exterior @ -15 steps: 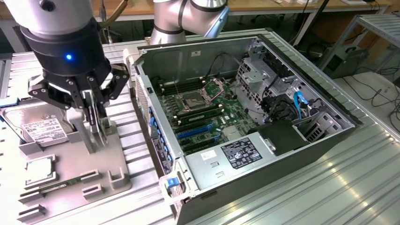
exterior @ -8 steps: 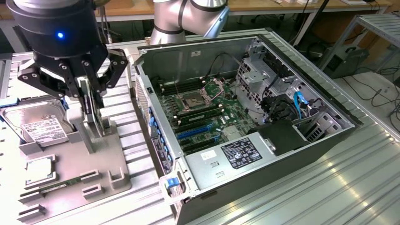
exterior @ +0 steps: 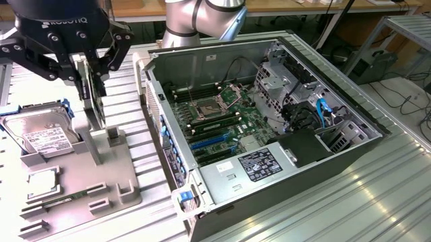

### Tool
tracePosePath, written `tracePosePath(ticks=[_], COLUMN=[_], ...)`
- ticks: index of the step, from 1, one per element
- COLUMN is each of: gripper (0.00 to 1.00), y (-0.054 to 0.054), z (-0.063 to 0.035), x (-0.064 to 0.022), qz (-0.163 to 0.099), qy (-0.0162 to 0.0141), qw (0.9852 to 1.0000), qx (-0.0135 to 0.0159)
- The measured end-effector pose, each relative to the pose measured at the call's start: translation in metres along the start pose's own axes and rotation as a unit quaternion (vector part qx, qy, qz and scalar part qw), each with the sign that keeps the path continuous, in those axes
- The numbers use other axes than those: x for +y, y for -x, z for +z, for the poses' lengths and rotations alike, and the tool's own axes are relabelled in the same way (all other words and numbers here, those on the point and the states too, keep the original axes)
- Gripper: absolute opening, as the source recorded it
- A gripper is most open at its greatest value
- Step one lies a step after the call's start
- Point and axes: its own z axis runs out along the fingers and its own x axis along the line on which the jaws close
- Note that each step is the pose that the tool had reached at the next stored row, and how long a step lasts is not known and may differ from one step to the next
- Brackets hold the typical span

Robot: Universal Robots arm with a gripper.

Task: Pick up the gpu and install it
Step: 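Pick up the gpu and move the gpu toward the slot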

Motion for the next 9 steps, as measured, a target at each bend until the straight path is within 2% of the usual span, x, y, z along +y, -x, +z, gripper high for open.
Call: tracePosePath(ticks=[1, 5, 6, 9], gripper=[0.28, 0.28, 0.28, 0.28], y=[0.0, 0.018, 0.027, 0.036], z=[-0.0081, -0.0077, -0.0075, -0.0074], x=[0.0003, 0.0003, 0.0003, 0.0002], qz=[0.0, 0.0, 0.0, 0.0], qy=[0.0, 0.0001, 0.0, 0.0], qw=[1.0, 1.0, 1.0, 1.0], qx=[0.0, 0.0, 0.0, 0.0])
